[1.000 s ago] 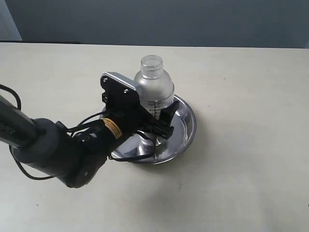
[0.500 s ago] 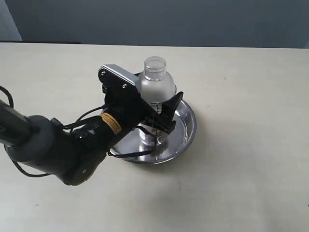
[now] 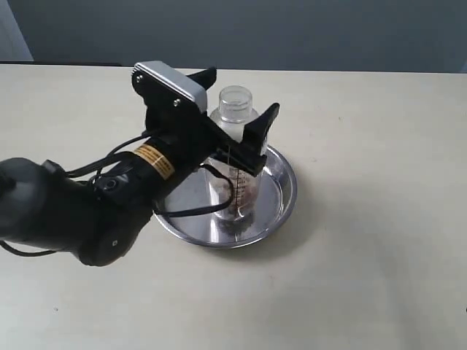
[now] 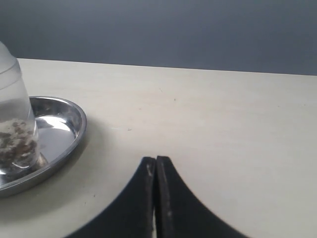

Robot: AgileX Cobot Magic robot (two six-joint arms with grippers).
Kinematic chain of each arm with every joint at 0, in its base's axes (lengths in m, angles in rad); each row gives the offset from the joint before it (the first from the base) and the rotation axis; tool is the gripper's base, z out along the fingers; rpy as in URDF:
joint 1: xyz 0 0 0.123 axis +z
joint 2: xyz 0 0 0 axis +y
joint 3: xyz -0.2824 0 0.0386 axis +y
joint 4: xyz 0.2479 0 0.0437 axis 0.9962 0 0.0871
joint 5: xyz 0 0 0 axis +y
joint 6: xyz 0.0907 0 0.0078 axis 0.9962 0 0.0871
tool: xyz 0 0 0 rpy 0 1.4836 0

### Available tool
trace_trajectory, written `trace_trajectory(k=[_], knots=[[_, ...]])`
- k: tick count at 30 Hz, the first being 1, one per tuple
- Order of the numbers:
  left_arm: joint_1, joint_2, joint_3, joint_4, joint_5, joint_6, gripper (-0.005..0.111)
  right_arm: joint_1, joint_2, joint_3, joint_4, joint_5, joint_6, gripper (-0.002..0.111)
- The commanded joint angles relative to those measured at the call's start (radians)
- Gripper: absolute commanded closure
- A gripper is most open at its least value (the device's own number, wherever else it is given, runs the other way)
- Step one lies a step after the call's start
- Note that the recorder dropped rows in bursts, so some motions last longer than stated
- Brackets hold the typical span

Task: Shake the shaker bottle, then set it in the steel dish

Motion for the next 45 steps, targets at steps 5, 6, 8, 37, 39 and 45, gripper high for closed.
trace_trajectory(k=[5,6,8,37,39,45], knots=[[-0.001,-0.173,-0.002,-0.038,0.106,0.02,0.028,0.0,-0.004,0.001,-0.005,-0.013,0.0,0.109],[-0.001,-0.197,-0.002,-0.051,0.161,0.02,0.034,0.0,-0.004,0.001,-0.005,-0.013,0.0,0.109],[-0.001,-0.262,-0.002,-0.108,0.262,0.02,0.058,0.0,-0.004,0.001,-0.005,-0.013,0.0,0.109],[-0.001,-0.865,-0.008,-0.734,0.699,0.794,0.106,0.0,-0.004,0.001,-0.005,-0.013,0.0,0.109],[0.003,-0.884,0.023,-0.79,0.693,0.827,0.106,0.0,-0.004,0.001,-0.005,-0.013,0.0,0.109],[0.15,-0.968,0.142,-0.801,0.96,0.771,0.106,0.0,-0.004,0.001,-0.005,-0.013,0.0,0.109]])
